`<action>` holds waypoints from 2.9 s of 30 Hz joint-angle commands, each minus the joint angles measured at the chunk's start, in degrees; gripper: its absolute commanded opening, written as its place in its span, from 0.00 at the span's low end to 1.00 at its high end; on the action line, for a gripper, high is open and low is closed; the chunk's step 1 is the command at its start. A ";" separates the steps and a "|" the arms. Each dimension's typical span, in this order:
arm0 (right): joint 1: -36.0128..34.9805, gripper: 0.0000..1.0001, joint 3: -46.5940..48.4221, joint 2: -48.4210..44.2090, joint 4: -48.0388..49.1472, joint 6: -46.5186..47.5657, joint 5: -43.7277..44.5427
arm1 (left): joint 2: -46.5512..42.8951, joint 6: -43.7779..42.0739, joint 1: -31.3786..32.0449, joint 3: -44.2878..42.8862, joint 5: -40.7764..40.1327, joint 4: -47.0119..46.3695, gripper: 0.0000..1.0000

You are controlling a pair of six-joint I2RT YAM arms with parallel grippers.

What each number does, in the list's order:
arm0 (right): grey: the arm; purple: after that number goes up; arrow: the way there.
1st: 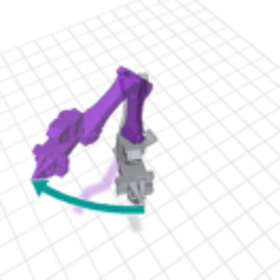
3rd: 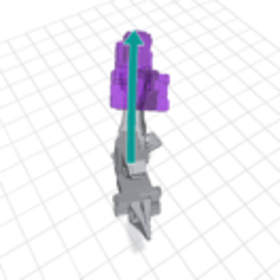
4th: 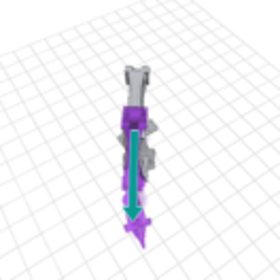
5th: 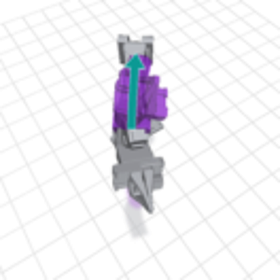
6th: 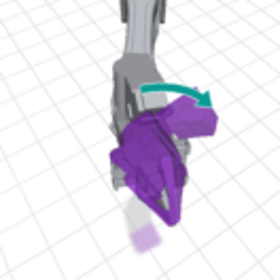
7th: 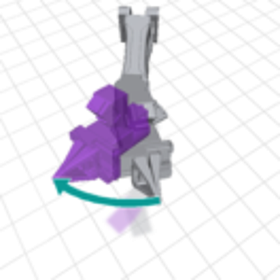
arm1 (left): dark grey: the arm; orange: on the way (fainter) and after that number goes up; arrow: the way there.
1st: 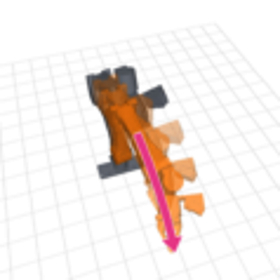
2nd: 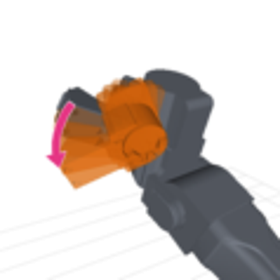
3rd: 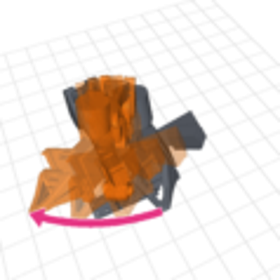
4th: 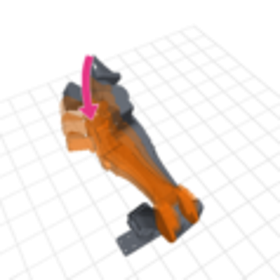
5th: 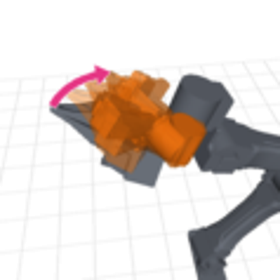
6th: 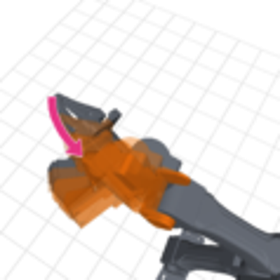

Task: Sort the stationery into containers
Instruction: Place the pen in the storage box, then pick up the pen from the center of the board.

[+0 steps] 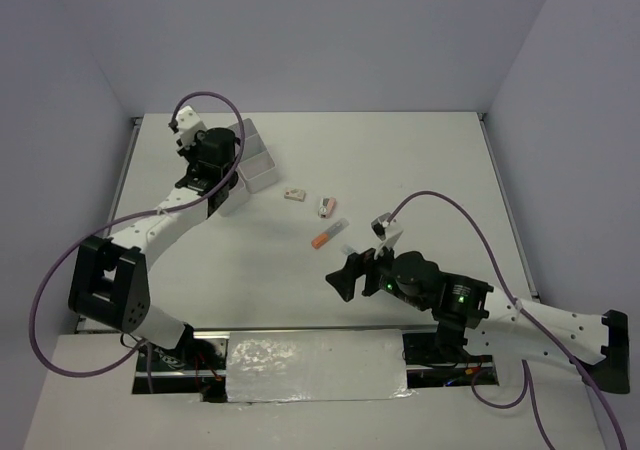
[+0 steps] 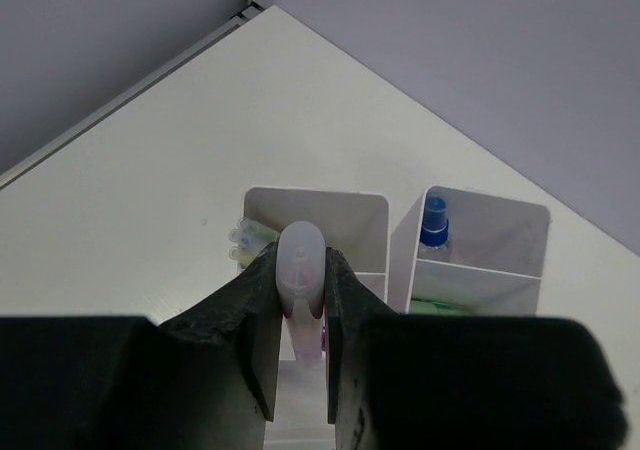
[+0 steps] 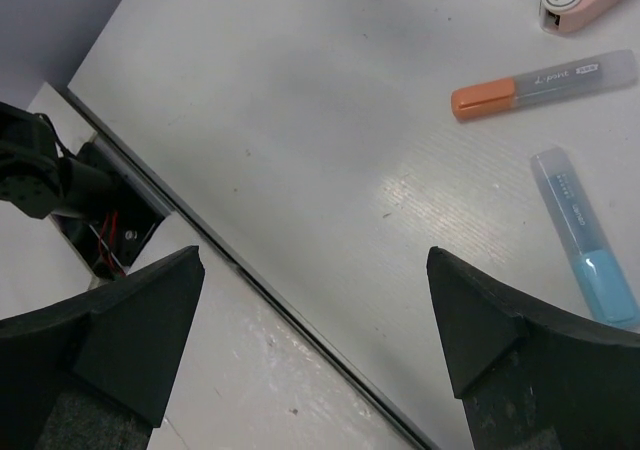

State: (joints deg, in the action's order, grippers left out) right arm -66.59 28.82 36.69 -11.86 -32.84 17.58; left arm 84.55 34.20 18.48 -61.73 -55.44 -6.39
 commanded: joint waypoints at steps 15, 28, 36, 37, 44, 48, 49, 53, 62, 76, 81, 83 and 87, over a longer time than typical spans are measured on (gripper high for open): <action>0.14 1.00 2.91 -0.13 3.24 6.38 -2.20 | 8.70 -6.78 -0.37 6.01 -0.55 -20.68 0.18; 11.29 1.00 6.42 7.42 1.75 9.02 -17.30 | -0.78 0.95 -0.11 5.58 3.67 -8.22 0.85; 29.23 1.00 14.33 29.39 -11.07 13.94 -18.47 | -13.88 6.67 0.77 -4.88 20.08 19.90 0.99; 29.41 1.00 15.64 30.97 -11.87 14.81 -17.42 | -14.93 6.41 0.77 -5.50 26.72 23.58 0.99; 29.67 0.93 18.91 45.02 -17.93 18.95 -17.32 | -27.31 0.88 1.29 1.17 42.41 33.44 0.99; 29.41 0.79 18.91 49.96 -18.29 18.16 -18.82 | -34.27 0.08 1.30 6.09 44.98 35.39 0.99; 29.24 0.76 19.08 51.10 -18.72 17.90 -18.03 | -35.50 -0.35 1.30 6.54 44.89 35.75 0.99; 27.04 0.62 20.66 56.73 -21.19 15.79 -15.39 | -38.93 -1.85 1.30 6.02 44.54 38.29 0.99; 20.80 0.00 19.79 54.57 -20.40 11.66 -14.86 | -41.48 0.07 1.30 5.66 54.37 36.11 0.99; 6.21 0.00 16.88 32.75 9.02 9.29 -22.34 | -39.55 15.29 1.73 19.19 77.50 14.48 0.99; 1.91 0.00 21.36 34.84 11.59 10.42 -20.57 | -40.08 16.78 1.73 22.00 79.60 11.06 0.97; 1.11 0.00 25.22 36.34 10.02 10.69 -18.74 | -39.82 17.22 1.73 22.71 80.92 9.83 0.95; 0.06 0.00 27.87 37.67 8.87 10.69 -15.57 | -39.55 16.61 1.82 23.33 80.49 10.78 0.85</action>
State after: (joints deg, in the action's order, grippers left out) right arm -65.93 53.15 74.30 -5.45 -22.63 -1.76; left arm 45.25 49.98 20.03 -38.74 23.29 7.84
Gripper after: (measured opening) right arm 0.323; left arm 0.867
